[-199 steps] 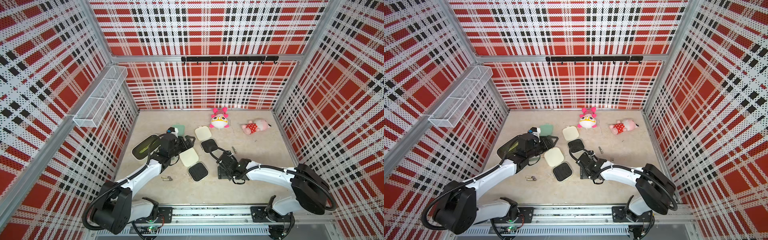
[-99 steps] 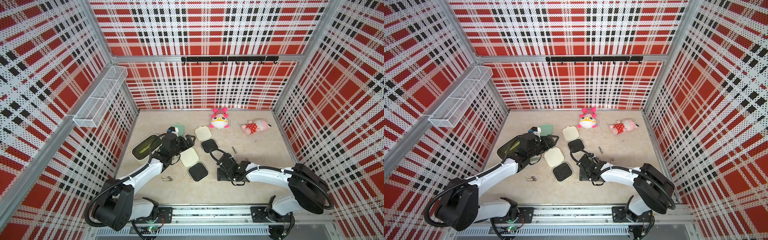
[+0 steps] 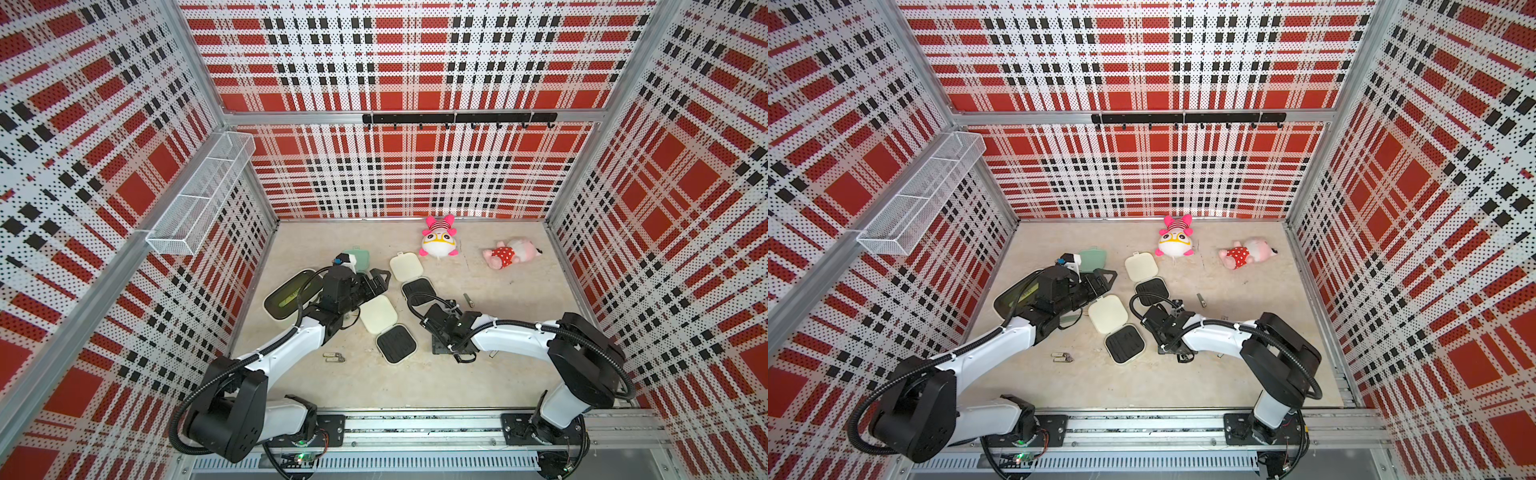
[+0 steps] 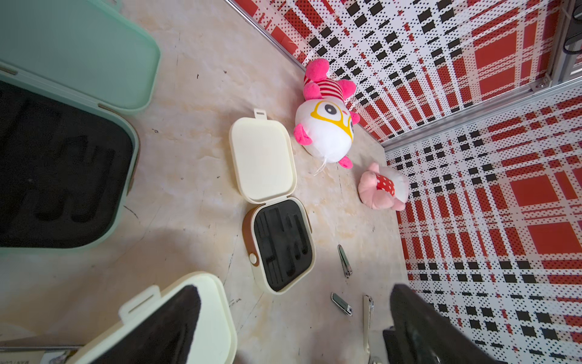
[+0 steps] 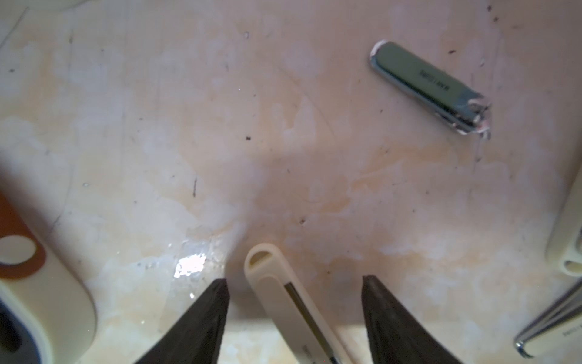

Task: Organize nail clipper sets
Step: Adjust the nail clipper at the center of the board.

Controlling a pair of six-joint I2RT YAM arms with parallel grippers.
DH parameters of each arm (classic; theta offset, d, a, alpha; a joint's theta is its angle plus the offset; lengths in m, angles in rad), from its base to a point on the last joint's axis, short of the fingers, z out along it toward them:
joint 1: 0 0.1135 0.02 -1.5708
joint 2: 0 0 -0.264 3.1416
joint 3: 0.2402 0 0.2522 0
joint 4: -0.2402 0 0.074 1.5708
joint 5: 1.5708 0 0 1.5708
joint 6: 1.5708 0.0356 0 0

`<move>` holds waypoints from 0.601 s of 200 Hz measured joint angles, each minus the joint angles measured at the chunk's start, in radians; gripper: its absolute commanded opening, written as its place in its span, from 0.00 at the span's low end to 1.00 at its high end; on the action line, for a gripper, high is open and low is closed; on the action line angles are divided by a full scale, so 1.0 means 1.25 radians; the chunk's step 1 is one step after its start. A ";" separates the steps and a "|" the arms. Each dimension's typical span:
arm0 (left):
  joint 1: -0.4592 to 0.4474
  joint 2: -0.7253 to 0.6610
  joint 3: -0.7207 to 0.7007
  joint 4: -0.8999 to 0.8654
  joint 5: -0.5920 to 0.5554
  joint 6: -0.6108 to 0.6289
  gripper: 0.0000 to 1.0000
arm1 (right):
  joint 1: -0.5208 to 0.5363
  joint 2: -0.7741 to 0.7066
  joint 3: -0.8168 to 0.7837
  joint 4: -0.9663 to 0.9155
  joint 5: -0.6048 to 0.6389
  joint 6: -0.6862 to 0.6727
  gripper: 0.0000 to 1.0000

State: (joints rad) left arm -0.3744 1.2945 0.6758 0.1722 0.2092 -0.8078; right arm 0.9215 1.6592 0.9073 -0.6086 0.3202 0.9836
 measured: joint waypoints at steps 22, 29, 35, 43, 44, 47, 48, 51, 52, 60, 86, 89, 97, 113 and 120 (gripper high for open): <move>0.002 -0.003 0.000 0.000 0.000 0.000 0.98 | -0.008 0.002 0.000 -0.009 0.014 -0.002 0.63; 0.002 -0.003 0.000 0.001 0.000 0.000 0.98 | -0.011 0.002 0.000 -0.010 0.017 -0.002 0.62; 0.002 -0.004 -0.001 0.001 0.000 -0.001 0.98 | -0.013 0.002 0.000 -0.012 0.020 -0.002 0.61; 0.002 -0.004 -0.002 0.002 0.000 -0.001 0.98 | -0.018 0.002 -0.001 -0.013 0.023 -0.002 0.59; 0.002 -0.004 -0.002 0.002 0.000 -0.001 0.98 | -0.018 0.002 -0.001 -0.013 0.023 -0.002 0.59; 0.002 -0.004 -0.002 0.002 0.000 -0.001 0.98 | -0.020 0.002 -0.001 -0.013 0.024 0.000 0.58; 0.002 -0.004 -0.002 0.002 0.000 -0.001 0.98 | -0.021 0.002 -0.002 -0.014 0.024 0.000 0.58; 0.002 -0.004 -0.002 0.002 0.000 -0.002 0.98 | -0.023 0.002 -0.003 -0.013 0.026 -0.001 0.57; 0.002 -0.004 -0.002 0.002 0.000 -0.002 0.98 | -0.024 0.002 -0.003 -0.013 0.026 0.000 0.57; 0.002 -0.004 -0.002 0.003 0.000 -0.002 0.98 | -0.030 -0.002 -0.008 -0.010 0.027 0.002 0.55; 0.002 -0.004 -0.002 0.006 0.000 -0.003 0.98 | -0.059 -0.042 -0.054 -0.003 0.029 0.008 0.51; 0.002 -0.004 -0.002 0.006 0.000 -0.003 0.98 | -0.062 -0.049 -0.060 -0.004 0.029 0.009 0.51; 0.002 -0.004 -0.002 0.007 0.001 -0.003 0.98 | -0.071 -0.065 -0.077 -0.005 0.028 0.012 0.50; 0.002 -0.004 -0.002 0.011 0.001 -0.005 0.98 | -0.089 -0.103 -0.113 -0.008 0.027 0.021 0.47; 0.002 -0.004 -0.002 0.013 0.002 -0.006 0.98 | -0.093 -0.118 -0.127 -0.012 0.026 0.025 0.47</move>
State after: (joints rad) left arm -0.3717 1.2892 0.6735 0.1883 0.2111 -0.8150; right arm 0.8055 1.5116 0.7490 -0.6231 0.3523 1.0145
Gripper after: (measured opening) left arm 0.982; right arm 0.478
